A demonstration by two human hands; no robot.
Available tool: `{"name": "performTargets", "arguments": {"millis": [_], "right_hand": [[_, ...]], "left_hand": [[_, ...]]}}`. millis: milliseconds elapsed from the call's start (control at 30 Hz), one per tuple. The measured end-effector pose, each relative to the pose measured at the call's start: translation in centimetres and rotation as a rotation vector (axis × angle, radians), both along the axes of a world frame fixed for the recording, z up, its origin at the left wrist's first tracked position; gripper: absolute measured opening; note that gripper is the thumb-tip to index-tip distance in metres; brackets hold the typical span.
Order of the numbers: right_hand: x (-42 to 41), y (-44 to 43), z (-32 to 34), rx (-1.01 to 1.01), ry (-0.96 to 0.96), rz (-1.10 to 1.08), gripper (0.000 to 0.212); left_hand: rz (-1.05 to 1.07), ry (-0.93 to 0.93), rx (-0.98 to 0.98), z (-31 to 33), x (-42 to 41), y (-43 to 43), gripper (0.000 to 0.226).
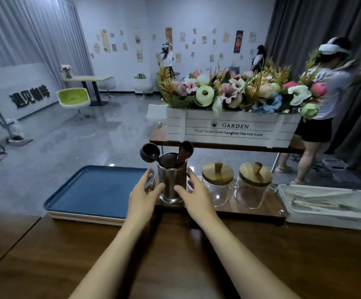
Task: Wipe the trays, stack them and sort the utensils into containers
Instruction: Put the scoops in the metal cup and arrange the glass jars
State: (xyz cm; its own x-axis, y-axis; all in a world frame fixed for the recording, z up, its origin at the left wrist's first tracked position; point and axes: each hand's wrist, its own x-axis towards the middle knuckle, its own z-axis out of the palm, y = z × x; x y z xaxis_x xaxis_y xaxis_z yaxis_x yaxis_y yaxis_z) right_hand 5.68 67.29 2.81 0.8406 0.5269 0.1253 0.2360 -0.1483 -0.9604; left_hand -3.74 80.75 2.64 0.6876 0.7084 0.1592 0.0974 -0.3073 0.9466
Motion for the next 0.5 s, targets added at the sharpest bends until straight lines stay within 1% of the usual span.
{"name": "performTargets", "arguments": {"millis": [67,133,167,233,300,367,433,500], "right_hand": [[-0.5,-1.2,-0.5,-0.002,0.009,0.011,0.051],[-0.8,-2.9,-1.0,0.023,0.027,-0.02,0.065],[-0.8,-3.9,-1.2,0.03,0.04,-0.039,0.066],[-0.8,-5.8,-1.6,0.048,0.04,-0.084,0.058],[-0.5,-7.6,-1.9,0.047,0.04,-0.13,0.048],[-0.3,-8.9,-2.0,0.026,0.029,-0.165,0.044],[0.0,-10.0,-2.2,0.03,0.016,-0.217,0.045],[0.2,-10.9,-2.0,0.021,-0.01,-0.245,0.051]], "left_hand": [[0.105,-0.036,0.033,0.0,-1.2,-1.5,0.039],[0.177,-0.052,0.058,-0.4,-2.1,-3.2,0.02],[0.182,-0.054,0.08,-0.7,-2.2,-4.1,0.014],[0.143,-0.062,0.148,-1.4,-1.9,-5.6,0.01],[0.072,-0.056,0.179,-1.7,-0.9,-7.1,0.013],[-0.018,-0.052,0.157,-1.6,0.4,-8.3,0.022],[-0.11,-0.052,0.097,-1.7,1.9,-9.2,0.04],[-0.194,-0.051,0.008,-1.7,3.2,-9.8,0.065]]}}
